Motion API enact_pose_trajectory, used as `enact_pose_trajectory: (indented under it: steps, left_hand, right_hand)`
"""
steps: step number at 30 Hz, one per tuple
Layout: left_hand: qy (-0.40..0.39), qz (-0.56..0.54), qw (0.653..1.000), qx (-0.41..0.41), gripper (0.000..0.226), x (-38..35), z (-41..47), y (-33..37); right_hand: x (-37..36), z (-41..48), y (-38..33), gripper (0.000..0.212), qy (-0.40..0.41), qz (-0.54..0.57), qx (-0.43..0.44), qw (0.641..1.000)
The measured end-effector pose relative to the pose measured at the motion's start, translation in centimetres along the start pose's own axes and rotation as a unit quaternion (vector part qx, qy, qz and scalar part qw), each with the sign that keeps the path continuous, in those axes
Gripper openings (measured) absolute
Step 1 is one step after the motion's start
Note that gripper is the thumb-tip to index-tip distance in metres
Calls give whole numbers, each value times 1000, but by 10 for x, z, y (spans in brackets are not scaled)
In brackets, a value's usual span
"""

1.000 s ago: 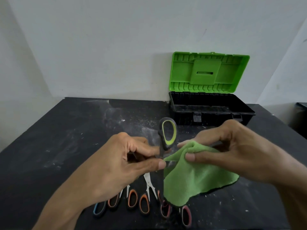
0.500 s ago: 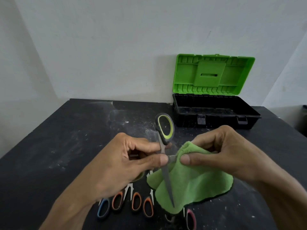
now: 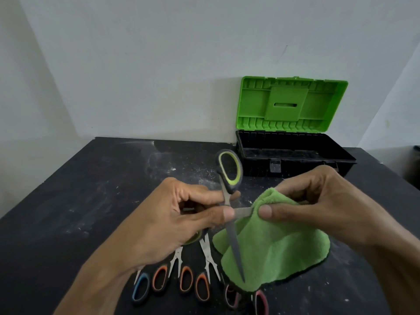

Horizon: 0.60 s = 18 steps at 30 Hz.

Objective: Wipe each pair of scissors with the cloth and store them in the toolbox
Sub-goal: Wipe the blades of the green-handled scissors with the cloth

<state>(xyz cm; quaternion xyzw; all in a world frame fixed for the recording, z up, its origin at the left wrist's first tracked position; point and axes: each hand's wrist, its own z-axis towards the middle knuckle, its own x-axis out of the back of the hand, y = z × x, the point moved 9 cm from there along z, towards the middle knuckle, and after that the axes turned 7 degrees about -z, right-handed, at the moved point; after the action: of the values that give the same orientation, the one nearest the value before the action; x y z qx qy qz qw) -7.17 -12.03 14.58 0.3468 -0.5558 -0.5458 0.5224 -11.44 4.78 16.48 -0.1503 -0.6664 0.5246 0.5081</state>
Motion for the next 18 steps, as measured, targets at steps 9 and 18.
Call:
enact_pose_trajectory:
  steps: [9, 18]
  left_hand:
    - [-17, -16, 1000, 5, 30, -3, 0, 3]
    - [-18, -67, 997, 13, 29, -2, 5, -2]
  right_hand:
    - [-1, 1, -11, 8, -21, -15, 23, 999]
    - [-4, 1, -17, 12, 1, -23, 45, 999]
